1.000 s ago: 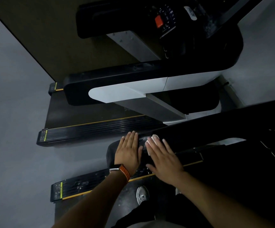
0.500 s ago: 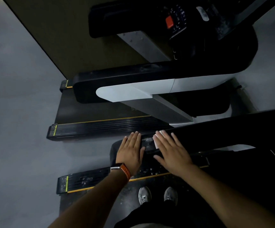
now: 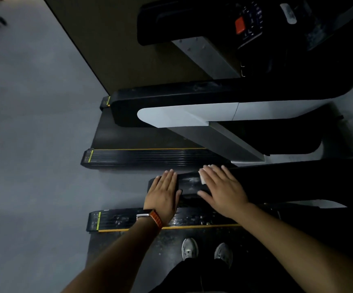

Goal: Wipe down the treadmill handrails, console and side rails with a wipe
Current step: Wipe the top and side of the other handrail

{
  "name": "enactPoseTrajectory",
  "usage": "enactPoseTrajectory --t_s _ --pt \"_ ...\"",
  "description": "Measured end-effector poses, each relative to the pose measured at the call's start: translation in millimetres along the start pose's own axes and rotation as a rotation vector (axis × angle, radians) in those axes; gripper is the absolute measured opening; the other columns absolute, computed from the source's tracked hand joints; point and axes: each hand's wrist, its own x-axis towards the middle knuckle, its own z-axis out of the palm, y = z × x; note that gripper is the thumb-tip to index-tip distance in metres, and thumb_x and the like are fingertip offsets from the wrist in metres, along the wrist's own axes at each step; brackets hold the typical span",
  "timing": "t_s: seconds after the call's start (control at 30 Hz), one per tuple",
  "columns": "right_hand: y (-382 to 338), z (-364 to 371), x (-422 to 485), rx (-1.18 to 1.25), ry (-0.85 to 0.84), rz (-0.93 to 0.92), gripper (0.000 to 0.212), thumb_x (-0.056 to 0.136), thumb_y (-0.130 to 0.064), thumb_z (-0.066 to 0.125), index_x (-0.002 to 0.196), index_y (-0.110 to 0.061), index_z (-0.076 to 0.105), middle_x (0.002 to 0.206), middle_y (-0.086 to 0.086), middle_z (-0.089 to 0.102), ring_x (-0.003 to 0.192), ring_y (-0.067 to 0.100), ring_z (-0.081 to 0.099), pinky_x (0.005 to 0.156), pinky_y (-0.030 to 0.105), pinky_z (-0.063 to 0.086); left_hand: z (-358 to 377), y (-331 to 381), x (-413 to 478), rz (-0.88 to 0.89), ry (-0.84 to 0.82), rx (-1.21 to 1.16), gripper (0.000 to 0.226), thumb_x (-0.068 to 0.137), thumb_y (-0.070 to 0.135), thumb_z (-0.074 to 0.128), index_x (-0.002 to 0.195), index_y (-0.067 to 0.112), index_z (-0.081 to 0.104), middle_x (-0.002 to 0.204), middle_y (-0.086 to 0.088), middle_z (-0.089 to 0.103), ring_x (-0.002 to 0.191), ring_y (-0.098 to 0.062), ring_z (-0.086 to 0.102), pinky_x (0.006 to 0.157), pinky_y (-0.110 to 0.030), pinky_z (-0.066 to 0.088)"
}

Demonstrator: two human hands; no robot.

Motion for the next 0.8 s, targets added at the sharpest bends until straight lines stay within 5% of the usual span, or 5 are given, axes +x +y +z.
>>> enactPoseTrajectory --t_s 0.17,0.43,0.8 --pt "-10.5 5.2 5.4 0.019 -0.009 0.069 0.086 0.100 -0.067 0.028 0.154 -0.003 0.047 0.160 0.018 0.045 0.150 0.035 0.040 0.123 0.050 0.020 0.7 -2.1 -4.5 -0.070 -0.028 0.001 0.073 0.102 0.053 0.004 0.163 0.015 0.016 0.171 -0.005 0.016 0.158 -0.018 0.010 0.129 -0.040 0.013" --pt "-9.6 12.7 -9.5 -0.042 0.029 -0.202 0.083 0.098 -0.061 0.033 0.160 -0.006 0.036 0.168 0.014 0.032 0.157 0.031 0.028 0.124 0.050 0.020 2.6 0.2 -2.9 -0.117 -0.060 0.041 0.074 0.101 0.052 0.002 0.164 0.015 0.013 0.171 -0.004 0.013 0.159 -0.017 0.007 0.129 -0.037 0.007" --pt "-32.8 28.9 -15.7 -0.083 0.051 -0.189 0.086 0.097 -0.060 0.040 0.165 -0.009 0.025 0.173 0.011 0.017 0.161 0.029 0.012 0.126 0.051 0.017 -2.6 -10.9 -3.9 -0.030 -0.069 0.056 0.078 0.097 0.055 -0.004 0.164 0.016 0.006 0.172 -0.004 0.007 0.158 -0.016 0.001 0.129 -0.035 0.000"
